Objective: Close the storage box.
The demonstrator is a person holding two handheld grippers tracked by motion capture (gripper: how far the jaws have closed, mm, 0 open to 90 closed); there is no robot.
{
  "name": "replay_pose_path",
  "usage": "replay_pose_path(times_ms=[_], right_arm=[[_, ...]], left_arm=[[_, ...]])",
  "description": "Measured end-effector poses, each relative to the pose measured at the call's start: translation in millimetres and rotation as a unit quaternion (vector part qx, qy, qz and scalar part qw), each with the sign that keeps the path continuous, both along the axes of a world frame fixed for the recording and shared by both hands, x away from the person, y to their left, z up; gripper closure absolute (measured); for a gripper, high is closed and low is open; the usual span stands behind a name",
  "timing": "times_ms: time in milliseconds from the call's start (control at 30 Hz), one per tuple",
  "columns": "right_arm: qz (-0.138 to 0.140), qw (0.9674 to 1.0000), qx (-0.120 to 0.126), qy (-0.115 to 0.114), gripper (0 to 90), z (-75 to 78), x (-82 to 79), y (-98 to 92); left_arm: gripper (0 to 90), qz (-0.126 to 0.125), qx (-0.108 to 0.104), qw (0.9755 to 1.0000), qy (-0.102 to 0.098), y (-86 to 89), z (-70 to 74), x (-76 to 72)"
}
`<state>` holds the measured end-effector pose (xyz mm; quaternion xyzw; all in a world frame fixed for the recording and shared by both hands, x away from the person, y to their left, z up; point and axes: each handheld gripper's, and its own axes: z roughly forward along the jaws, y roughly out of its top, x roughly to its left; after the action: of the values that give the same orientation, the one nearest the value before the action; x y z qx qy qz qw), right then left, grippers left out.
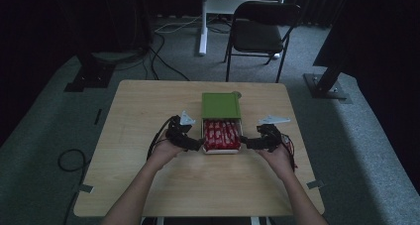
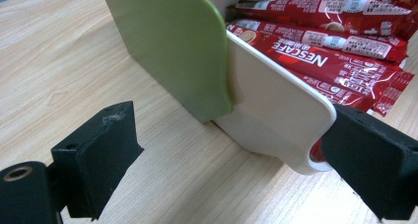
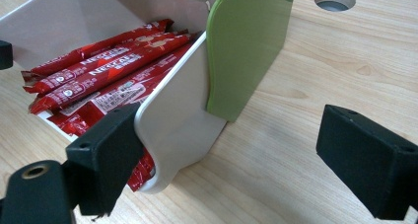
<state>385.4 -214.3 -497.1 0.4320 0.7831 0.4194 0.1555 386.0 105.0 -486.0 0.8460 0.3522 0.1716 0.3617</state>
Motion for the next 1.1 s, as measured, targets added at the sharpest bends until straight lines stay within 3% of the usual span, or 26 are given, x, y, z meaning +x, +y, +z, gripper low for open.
replay_pose_path(times_ms=[1100], right_arm=[[-0.021,0.9998,-0.001,0.006,10.3,1.1,19.9,5.7]], left_arm=[[8.6,0.018,0.012,0.9997,0.011,-2.2,-3.0,25.5]])
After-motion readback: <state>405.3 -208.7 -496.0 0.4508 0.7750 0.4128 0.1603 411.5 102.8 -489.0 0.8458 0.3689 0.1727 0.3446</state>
